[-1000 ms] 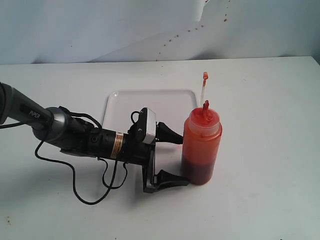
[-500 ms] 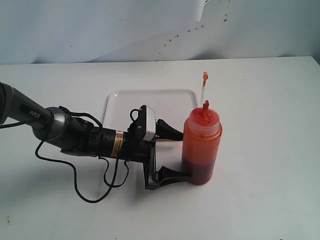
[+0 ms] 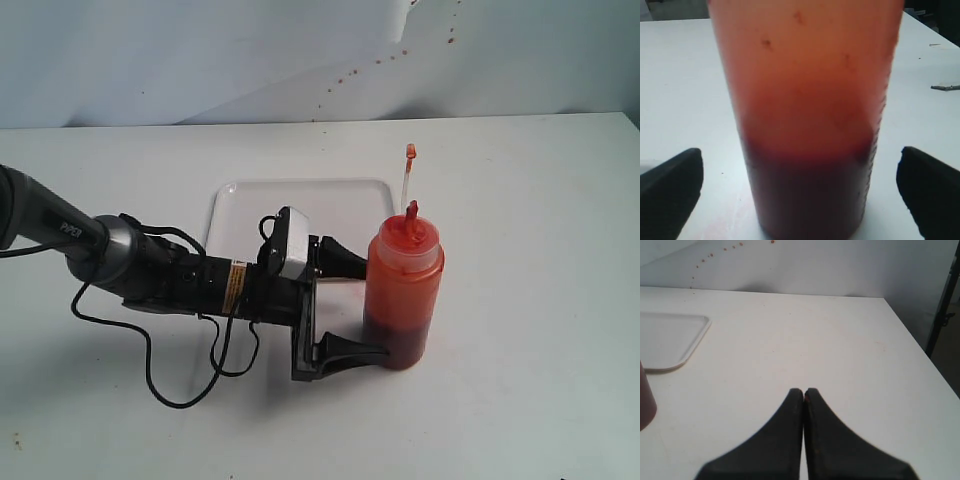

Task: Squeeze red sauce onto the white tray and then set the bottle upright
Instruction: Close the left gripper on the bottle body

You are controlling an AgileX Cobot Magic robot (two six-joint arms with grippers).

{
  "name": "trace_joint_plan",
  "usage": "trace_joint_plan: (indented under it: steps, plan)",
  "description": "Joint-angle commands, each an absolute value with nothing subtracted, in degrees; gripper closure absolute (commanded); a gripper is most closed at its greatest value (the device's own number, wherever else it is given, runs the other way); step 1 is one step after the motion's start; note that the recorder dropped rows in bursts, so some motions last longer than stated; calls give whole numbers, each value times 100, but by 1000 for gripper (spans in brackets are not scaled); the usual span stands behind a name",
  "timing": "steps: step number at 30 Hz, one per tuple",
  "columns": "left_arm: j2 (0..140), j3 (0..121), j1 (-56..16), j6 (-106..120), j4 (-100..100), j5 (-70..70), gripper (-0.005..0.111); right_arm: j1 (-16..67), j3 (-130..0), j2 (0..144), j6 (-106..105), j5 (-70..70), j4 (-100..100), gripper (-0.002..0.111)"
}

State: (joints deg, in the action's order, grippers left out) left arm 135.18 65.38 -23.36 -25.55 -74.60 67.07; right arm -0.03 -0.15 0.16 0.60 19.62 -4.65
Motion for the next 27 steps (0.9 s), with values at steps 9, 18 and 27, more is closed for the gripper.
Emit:
trace_joint_plan:
  steps: [9, 18, 27]
  plan:
    - [13537, 6561, -2690, -2502, -7237, 6825, 9, 0, 0, 0, 44, 1958, -516, 108]
    - [13537, 6561, -2690, -2502, -7237, 6825, 9, 0, 0, 0, 44, 1958, -516, 108]
    - [13537, 6561, -2691, -2502, -7021, 6921, 9, 0, 0, 0, 44, 1958, -516, 108]
